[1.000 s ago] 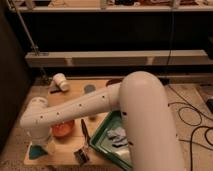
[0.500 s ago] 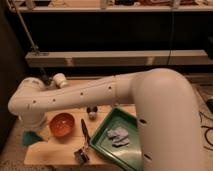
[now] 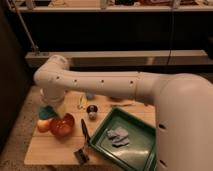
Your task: Wipe red bowl with sponge
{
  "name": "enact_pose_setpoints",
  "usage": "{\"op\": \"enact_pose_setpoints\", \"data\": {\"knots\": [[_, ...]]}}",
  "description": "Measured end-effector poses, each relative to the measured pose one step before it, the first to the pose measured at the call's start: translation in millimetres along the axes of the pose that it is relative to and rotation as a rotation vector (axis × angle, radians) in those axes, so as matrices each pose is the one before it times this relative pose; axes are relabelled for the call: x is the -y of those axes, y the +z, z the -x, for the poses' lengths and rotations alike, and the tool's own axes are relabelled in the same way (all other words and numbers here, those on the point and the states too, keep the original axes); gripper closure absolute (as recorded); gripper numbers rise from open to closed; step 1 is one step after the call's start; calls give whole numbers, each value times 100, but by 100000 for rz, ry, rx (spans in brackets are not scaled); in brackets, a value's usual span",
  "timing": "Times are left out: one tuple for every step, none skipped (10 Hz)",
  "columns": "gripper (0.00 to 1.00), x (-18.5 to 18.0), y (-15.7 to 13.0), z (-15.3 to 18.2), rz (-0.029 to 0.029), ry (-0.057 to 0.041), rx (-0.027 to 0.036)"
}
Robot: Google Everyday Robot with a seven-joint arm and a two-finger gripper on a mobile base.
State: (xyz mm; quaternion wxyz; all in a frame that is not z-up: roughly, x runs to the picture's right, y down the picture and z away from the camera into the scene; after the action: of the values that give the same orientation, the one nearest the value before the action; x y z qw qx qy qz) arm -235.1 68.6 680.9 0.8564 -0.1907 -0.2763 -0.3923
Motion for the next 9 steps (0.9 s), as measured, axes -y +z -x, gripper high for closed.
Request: {"op": "enact_pose_setpoints", "data": {"knots": [[100,-50,-30,-380,-268,13,58],[100,124,14,185,-45,-321,121],[100,-24,29,-5,55,7,16],[100,-29,-20,-45,-10,80,-40],[100,11,-2,12,-7,-26,0],[100,20,21,43,19,-86,39],[100,1,19,-107,-27,282,51],[100,-17,55,-178,-428,694,544],[100,-3,100,-546,-560,1513,684]]}}
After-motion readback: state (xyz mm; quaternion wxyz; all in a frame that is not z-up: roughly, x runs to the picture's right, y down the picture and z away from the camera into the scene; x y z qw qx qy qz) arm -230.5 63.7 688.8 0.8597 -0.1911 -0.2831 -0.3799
